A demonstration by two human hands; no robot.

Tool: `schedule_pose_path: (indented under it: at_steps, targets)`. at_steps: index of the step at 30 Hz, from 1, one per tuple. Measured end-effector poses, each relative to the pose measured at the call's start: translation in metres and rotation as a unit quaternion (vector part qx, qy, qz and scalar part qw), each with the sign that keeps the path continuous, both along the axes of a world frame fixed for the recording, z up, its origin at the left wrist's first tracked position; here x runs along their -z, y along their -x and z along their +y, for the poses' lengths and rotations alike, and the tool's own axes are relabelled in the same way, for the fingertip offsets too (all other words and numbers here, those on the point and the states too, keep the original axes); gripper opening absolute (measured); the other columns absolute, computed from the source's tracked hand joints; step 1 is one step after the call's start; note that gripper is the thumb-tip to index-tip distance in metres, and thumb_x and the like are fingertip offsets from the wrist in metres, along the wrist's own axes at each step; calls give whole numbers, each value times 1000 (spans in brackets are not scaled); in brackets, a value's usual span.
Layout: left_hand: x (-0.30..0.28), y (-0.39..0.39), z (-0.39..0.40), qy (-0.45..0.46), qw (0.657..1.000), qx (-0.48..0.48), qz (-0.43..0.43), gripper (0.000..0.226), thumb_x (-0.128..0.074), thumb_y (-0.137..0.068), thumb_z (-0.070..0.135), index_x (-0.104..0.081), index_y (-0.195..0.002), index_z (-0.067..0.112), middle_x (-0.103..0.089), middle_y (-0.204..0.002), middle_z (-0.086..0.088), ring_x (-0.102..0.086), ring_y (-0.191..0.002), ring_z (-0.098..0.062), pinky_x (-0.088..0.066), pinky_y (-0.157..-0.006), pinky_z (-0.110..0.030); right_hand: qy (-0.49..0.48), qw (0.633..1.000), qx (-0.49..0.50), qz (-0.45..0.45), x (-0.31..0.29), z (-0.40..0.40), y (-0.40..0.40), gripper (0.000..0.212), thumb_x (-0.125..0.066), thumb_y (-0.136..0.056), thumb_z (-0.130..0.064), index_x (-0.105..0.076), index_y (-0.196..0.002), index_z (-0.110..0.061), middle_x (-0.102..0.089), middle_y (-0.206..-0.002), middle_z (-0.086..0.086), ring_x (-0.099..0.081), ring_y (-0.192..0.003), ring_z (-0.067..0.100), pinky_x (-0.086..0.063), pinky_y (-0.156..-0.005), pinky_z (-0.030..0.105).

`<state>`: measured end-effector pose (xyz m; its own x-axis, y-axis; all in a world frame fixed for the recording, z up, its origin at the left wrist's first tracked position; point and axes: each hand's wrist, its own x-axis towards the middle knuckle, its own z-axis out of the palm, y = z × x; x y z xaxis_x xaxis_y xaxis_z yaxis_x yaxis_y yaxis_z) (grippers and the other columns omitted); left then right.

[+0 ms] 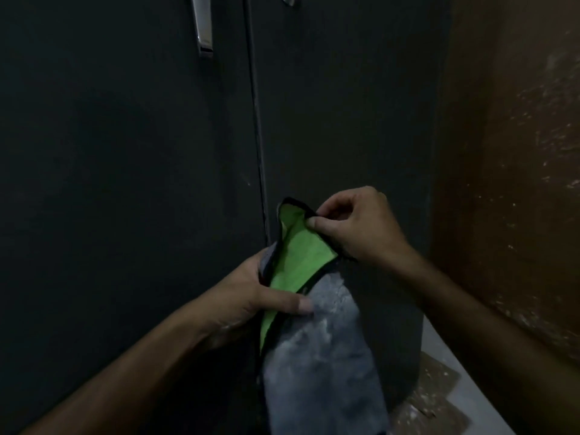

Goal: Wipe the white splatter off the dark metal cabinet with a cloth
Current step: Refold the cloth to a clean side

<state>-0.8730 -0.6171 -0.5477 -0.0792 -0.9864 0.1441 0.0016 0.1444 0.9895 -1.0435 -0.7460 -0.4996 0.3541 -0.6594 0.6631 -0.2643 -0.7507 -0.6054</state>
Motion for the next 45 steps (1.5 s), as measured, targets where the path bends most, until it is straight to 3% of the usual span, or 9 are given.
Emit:
schedule_pose_path:
  at_steps: [6, 10, 13, 17, 25, 29, 33, 40, 45]
  targets:
    - [-2, 0, -3, -31, 989, -147, 16, 18, -60, -99, 5, -77, -102, 1, -77, -95, -19, -75, -78, -22, -60, -67, -25, -215, 972, -51, -78, 4, -16, 8, 30, -66, -100, -34, -75, -85, -10, -69, -69, -2, -62, -61, 5, -44, -52, 19]
    - [-3, 4, -3, -75, 976, -173, 105, 34, -57, -105, 28, -76, -111, 1, -78, -109, -18, -77, -95, -28, -60, -85, -35, -442, 882, -159, -27, 34, -7, 22, 70, -65, -88, -62, -65, -128, -5, -66, -103, 16, -57, -90, 33, -45, -78, 39]
    - [3, 3, -8, -126, 960, -202, 147, 40, -64, -102, 36, -71, -125, 4, -78, -115, -14, -77, -102, -25, -57, -91, -38, -498, 835, -236, 8, 67, 17, 22, 61, -71, -88, -37, -58, -140, -7, -67, -131, 21, -62, -124, 42, -48, -107, 53]
    - [16, 6, -8, -165, 968, -142, 124, 42, -64, -101, 35, -70, -129, 5, -76, -119, -17, -74, -112, -31, -52, -106, -45, -482, 847, -196, -105, 72, 14, 18, 51, -72, -91, -6, -56, -138, -20, -63, -128, 10, -67, -115, 29, -61, -92, 42]
    - [21, 3, -3, -45, 980, -178, -77, 39, -72, -95, 5, -62, -132, 11, -81, -103, -6, -78, -93, -17, -60, -69, -21, -418, 876, -208, -123, 60, 11, 26, 82, -67, -83, 18, -43, -146, -29, -61, -128, 24, -64, -119, 40, -55, -100, 53]
    - [24, 11, -5, -40, 972, -229, -36, 36, -59, -103, 9, -57, -136, 22, -78, -103, -10, -76, -90, -20, -60, -69, -26, -361, 905, -189, 126, 58, 6, 39, 105, -82, -80, -2, -24, -155, -46, -69, -117, 19, -72, -108, 29, -60, -94, 41]
    - [15, 10, -6, -31, 968, -241, -57, 33, -49, -106, 8, -64, -124, 31, -68, -109, -13, -68, -84, -21, -56, -68, -32, -342, 922, -168, 72, 66, 6, 36, 52, -70, -95, -15, -50, -140, -28, -70, -104, 9, -71, -78, 9, -58, -62, 21]
    - [-8, 12, -11, -36, 979, -113, -169, 58, -84, -81, 2, -61, -130, 22, -76, -115, 0, -76, -95, -7, -62, -77, -22, -179, 958, -124, 185, 49, -10, 48, 51, -94, -70, -35, -69, -115, -31, -71, -112, -5, -71, -102, 9, -63, -85, 36]
    - [-15, 6, -23, 125, 767, -222, -589, 14, -79, -87, 38, -68, -95, 36, -55, -101, 14, -58, -90, -3, -57, -75, -34, -105, 975, -99, 168, 35, -23, 62, 11, -81, -84, -38, -74, -90, -32, -61, -117, -10, -62, -108, 8, -58, -87, 33]
